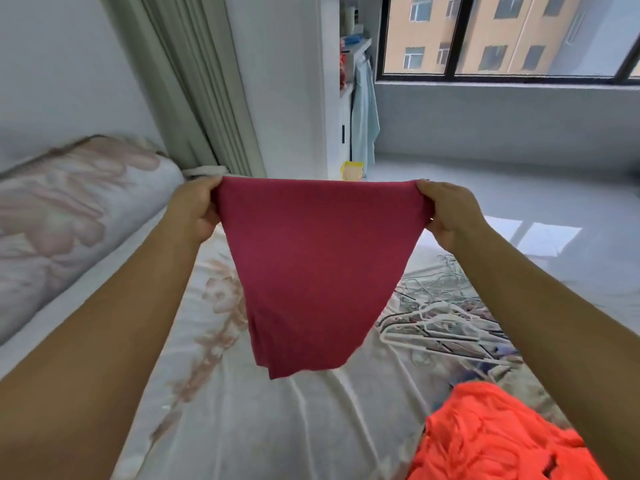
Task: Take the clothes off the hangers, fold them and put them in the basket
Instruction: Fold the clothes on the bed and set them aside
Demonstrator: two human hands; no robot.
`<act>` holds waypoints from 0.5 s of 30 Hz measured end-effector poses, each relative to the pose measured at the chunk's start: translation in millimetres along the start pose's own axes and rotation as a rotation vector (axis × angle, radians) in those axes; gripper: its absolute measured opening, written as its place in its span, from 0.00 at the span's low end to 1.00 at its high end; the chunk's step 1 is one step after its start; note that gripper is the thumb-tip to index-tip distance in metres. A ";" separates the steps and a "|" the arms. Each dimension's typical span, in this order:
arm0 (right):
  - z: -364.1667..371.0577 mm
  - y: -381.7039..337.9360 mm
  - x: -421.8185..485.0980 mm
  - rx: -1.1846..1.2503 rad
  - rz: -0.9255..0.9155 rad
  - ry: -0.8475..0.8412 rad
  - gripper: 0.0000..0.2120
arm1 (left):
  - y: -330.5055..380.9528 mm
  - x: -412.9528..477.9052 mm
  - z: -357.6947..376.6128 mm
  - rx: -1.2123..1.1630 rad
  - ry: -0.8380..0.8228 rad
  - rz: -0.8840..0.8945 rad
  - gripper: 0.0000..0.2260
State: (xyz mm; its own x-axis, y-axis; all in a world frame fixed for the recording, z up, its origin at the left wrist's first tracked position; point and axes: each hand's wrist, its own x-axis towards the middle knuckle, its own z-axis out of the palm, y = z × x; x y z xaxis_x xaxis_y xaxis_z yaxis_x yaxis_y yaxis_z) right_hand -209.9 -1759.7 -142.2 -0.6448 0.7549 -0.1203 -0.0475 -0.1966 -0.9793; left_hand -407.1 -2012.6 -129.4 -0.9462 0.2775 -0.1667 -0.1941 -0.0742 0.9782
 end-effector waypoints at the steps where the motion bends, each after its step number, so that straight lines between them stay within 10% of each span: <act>1: 8.7 6.4 -1.5 0.016 -0.012 -0.008 0.06 | 0.1 -2.4 -12.3 -0.025 0.003 0.025 0.08; 15: -76.0 289.9 -123.0 -0.324 0.530 0.114 0.08 | -281.8 -154.6 -139.6 0.068 0.076 -0.634 0.08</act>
State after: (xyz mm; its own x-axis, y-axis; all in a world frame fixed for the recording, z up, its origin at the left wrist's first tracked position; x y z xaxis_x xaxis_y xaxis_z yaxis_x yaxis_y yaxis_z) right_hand -86.3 -1861.9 -423.6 -0.4312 0.6725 -0.6015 0.5008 -0.3762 -0.7796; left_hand -242.3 -2168.3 -396.5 -0.6695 0.1787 -0.7210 -0.7072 0.1437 0.6923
